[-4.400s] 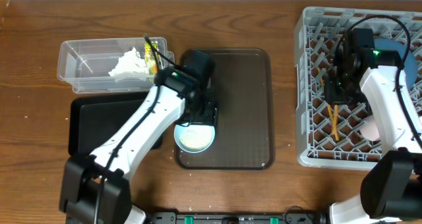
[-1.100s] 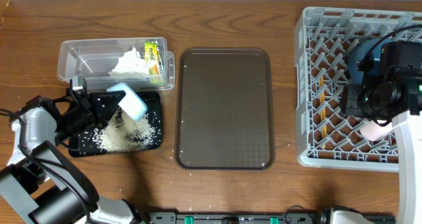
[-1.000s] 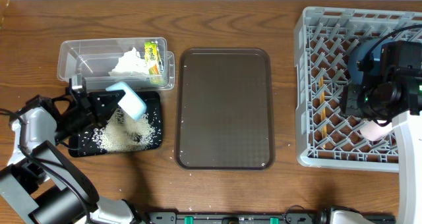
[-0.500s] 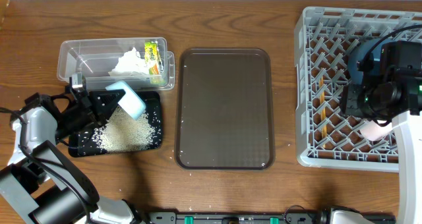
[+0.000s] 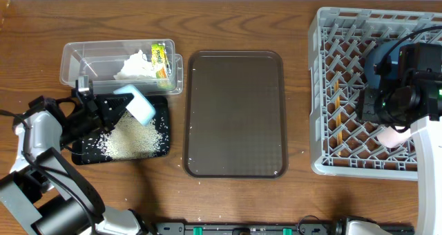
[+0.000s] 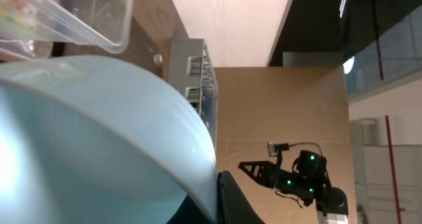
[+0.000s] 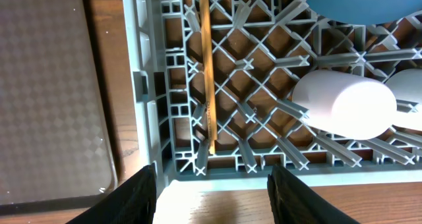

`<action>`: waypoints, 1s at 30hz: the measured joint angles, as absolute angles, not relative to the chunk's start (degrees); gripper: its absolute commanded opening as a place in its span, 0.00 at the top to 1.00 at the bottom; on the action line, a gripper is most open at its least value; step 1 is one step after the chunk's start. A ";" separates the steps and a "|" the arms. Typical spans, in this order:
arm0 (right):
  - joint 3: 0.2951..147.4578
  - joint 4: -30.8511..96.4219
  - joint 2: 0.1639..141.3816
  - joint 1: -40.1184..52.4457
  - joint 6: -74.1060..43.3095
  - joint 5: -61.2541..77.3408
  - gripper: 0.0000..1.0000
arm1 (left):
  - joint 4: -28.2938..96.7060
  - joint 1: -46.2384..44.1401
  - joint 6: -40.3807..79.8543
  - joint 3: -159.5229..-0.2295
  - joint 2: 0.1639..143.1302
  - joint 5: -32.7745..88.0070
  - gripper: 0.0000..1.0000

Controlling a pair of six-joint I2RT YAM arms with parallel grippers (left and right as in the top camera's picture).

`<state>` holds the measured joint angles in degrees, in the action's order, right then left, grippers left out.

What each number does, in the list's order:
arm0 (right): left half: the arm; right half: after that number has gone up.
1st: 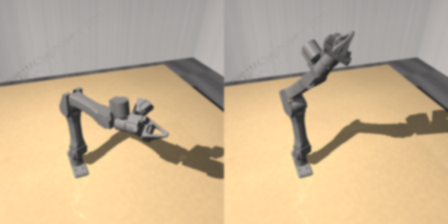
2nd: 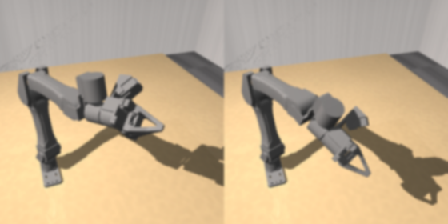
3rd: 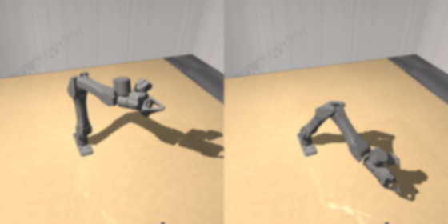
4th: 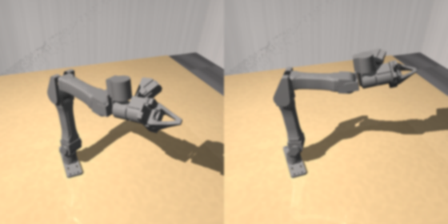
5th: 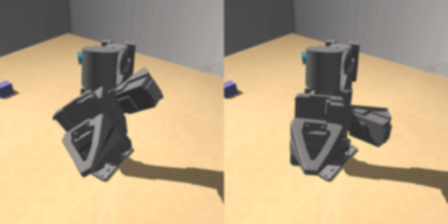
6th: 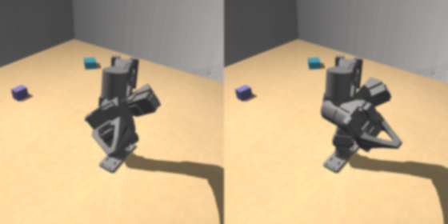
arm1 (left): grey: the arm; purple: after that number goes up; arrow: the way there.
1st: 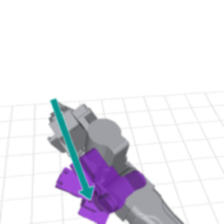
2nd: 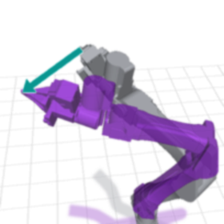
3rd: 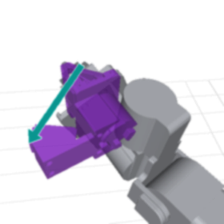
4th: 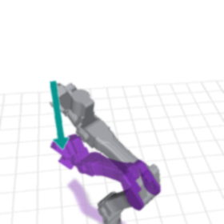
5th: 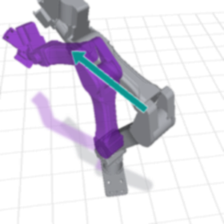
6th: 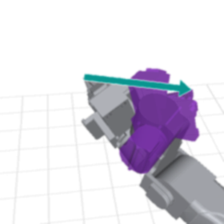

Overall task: Sort waste into correct bins and load items into the dishwasher rack
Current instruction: 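Set the empty bowl down on the brown tray with the left gripper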

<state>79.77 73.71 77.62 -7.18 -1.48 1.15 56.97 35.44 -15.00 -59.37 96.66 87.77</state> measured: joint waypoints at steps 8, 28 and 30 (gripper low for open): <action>79.77 73.69 77.62 -7.18 -1.48 1.17 0.46 | 56.95 25.34 -14.74 -59.37 89.45 80.51 0.94; 79.77 74.46 77.62 -7.16 -1.48 1.61 0.46 | 25.32 -34.54 9.98 -59.37 91.90 26.87 0.89; 79.77 74.48 77.62 -7.16 -1.48 1.65 0.46 | 23.97 -36.25 11.29 -59.37 93.06 24.34 0.89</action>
<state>79.77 74.48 77.62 -7.16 -1.48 1.65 23.97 -36.25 11.29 -59.37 93.06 24.34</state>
